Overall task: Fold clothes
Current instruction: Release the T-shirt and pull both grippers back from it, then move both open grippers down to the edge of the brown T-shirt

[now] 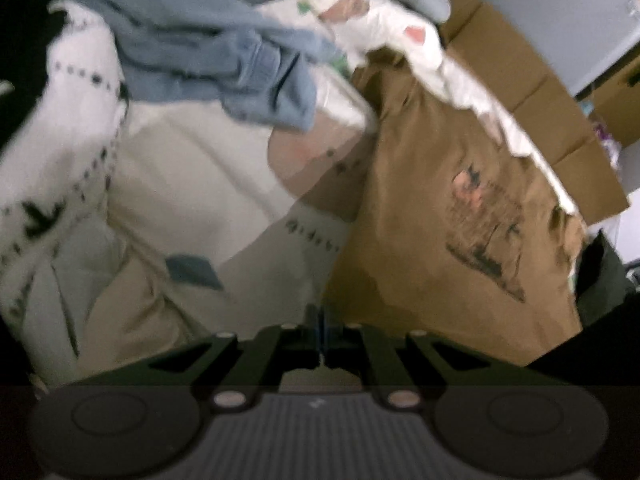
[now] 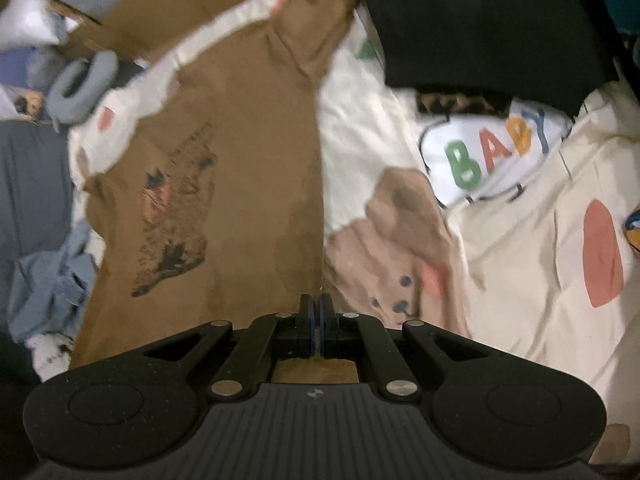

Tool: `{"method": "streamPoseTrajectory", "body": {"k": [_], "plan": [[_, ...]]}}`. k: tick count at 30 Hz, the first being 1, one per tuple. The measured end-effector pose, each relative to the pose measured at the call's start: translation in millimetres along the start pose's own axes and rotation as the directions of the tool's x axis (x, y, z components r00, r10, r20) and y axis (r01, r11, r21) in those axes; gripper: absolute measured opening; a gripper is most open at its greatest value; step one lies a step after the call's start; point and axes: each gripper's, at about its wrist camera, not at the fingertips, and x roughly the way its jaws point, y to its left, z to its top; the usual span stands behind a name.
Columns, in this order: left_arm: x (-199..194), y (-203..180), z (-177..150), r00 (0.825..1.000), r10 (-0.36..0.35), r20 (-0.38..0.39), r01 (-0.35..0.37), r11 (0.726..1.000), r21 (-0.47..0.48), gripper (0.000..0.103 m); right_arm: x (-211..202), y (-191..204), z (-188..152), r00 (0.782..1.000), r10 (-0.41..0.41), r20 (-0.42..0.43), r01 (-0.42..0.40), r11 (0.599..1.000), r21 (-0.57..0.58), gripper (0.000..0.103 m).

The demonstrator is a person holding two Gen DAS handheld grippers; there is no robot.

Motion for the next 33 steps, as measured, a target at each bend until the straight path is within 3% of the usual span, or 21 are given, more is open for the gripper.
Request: {"method": "streamPoseTrajectory", "body": {"k": [7,11,15,17,19,21,26,33], "plan": [[31,11,-8,0.997,0.016,-0.073,-0.016,1.000,-0.012,0.002,29,-13,-5,0.996,-0.066,-0.059,0.067,0.998,0.021,0.000],[30,11,-2,0.997,0.010,-0.078,-0.011,1.000,-0.014,0.005,28,-13,-4,0.997,-0.055,-0.059,0.057,0.998,0.034,0.002],[23,13,11,0.999,0.010,-0.053,-0.012,0.999,-0.040,0.017,20,-8,1,0.998,-0.048,-0.036,0.049,0.998,0.025,0.004],[19,12,20,0.999,0.015,-0.034,-0.016,0.999,-0.043,0.022,14,-4,6,0.999,-0.040,-0.005,0.040,0.999,0.020,0.010],[17,8,30,1.000,0.019,-0.011,-0.019,0.999,-0.036,0.033,8,0,11,0.999,-0.033,0.028,0.032,0.999,0.014,0.031],[15,4,40,1.000,0.022,0.012,-0.022,0.999,-0.028,0.035,3,6,18,0.998,-0.027,0.064,0.027,1.000,0.005,0.043],[30,-10,76,0.998,0.039,0.040,-0.039,0.999,0.012,0.050,-2,25,46,0.990,-0.009,0.139,0.016,0.999,-0.046,0.044],[90,-35,128,1.000,-0.028,-0.009,0.029,0.996,0.090,0.051,26,28,92,0.980,-0.006,0.199,0.021,0.997,-0.076,0.044]]}}
